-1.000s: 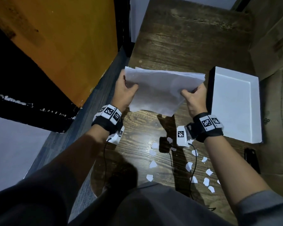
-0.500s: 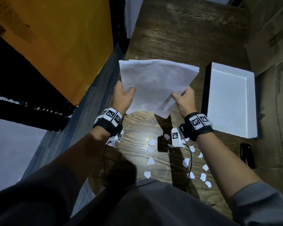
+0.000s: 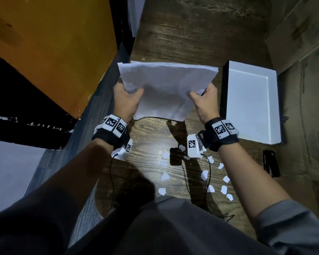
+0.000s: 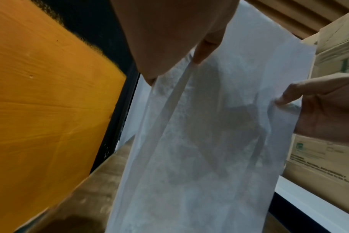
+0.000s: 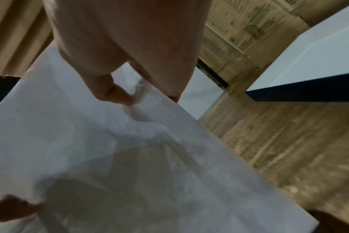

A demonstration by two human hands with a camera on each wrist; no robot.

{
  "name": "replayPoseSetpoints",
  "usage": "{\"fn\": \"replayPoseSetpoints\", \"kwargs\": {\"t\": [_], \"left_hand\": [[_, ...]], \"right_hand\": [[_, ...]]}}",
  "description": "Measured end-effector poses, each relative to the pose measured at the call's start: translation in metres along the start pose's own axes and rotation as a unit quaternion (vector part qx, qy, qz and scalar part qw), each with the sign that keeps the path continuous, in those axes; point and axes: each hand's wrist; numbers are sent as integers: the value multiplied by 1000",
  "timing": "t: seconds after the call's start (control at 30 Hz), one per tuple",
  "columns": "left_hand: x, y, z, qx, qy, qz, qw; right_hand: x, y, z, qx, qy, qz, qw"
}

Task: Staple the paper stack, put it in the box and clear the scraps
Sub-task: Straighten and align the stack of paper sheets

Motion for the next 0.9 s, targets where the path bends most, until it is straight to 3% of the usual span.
{"fn": "replayPoseSetpoints", "kwargs": {"t": [0.13,0.33,0.53,0.67,0.8,0.9], "left_hand": [[-7,-9,-19,47,51,-1,998],[28,-19,-1,54,-14,-42,998],[57,-35,-12,131,103,-110,980],[50,-46,-28,139,150,-80,976],[54,-49,-45,151,186,-84,967],[58,-50,-56,188,184,-83,961]], "right_hand": [[-3,-6,32,-51,-80,-42,995],[10,-12,38,-46,-94,17,994],[11,-26,48,-39,-169,4,985],[9,-26,72,-10,-207,9,978],[13,-8,96,-104,-236,-47,965],[2,38,102,-157,-240,-86,954]]}}
Point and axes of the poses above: each hand's wrist, its own x-axis towards the middle knuckle, its own y-axis out of the back of the hand, z = x × y, and after that the axes turned 2 degrees about -y, right-handed
